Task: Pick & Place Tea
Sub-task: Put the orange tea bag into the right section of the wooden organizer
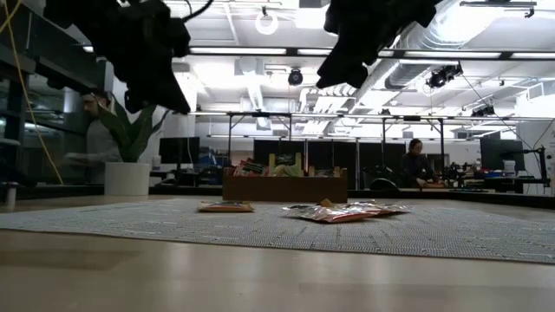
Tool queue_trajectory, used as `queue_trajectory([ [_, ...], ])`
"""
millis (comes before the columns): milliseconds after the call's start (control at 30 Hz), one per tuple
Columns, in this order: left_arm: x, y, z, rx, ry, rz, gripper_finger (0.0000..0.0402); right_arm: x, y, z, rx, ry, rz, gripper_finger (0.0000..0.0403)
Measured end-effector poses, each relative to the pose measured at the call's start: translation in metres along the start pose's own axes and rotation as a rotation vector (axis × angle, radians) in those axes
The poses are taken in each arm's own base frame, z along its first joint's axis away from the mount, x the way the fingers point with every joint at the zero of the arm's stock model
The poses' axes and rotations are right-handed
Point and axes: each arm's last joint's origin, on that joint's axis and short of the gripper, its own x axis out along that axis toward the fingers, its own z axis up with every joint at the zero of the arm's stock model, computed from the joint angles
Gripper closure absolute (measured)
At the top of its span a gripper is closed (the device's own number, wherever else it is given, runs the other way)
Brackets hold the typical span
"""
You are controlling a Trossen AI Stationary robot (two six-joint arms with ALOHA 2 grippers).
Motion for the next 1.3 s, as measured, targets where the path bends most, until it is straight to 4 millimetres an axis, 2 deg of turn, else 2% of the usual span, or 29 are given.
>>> queue_trajectory([
  [300, 0.041, -0.01, -0.011, 0.013, 0.034, 0.022, 0.04, 0.019, 0.022, -0.003, 0.032, 0.021, -0.017, 0.0236],
  [500, 0.064, -0.011, -0.017, -0.011, 0.047, 0.03, 0.0401, 0.048, 0.031, -0.01, 0.085, 0.063, 0.009, 0.0235],
  [733, 0.079, -0.013, -0.025, -0.017, 0.104, -0.017, 0.0401, 0.089, 0.036, -0.022, 0.091, 0.087, 0.033, 0.0235],
  [933, 0.087, -0.014, -0.027, -0.037, 0.1, -0.03, 0.0401, 0.113, 0.032, -0.03, 0.12, 0.09, 0.028, 0.0236],
  [1067, 0.092, -0.013, -0.03, -0.039, 0.119, -0.025, 0.0401, 0.125, 0.03, -0.034, 0.126, 0.089, 0.028, 0.0235],
  [1300, 0.101, -0.013, -0.034, -0.04, 0.137, -0.042, 0.0401, 0.13, 0.027, -0.035, 0.12, 0.078, 0.015, 0.0235],
])
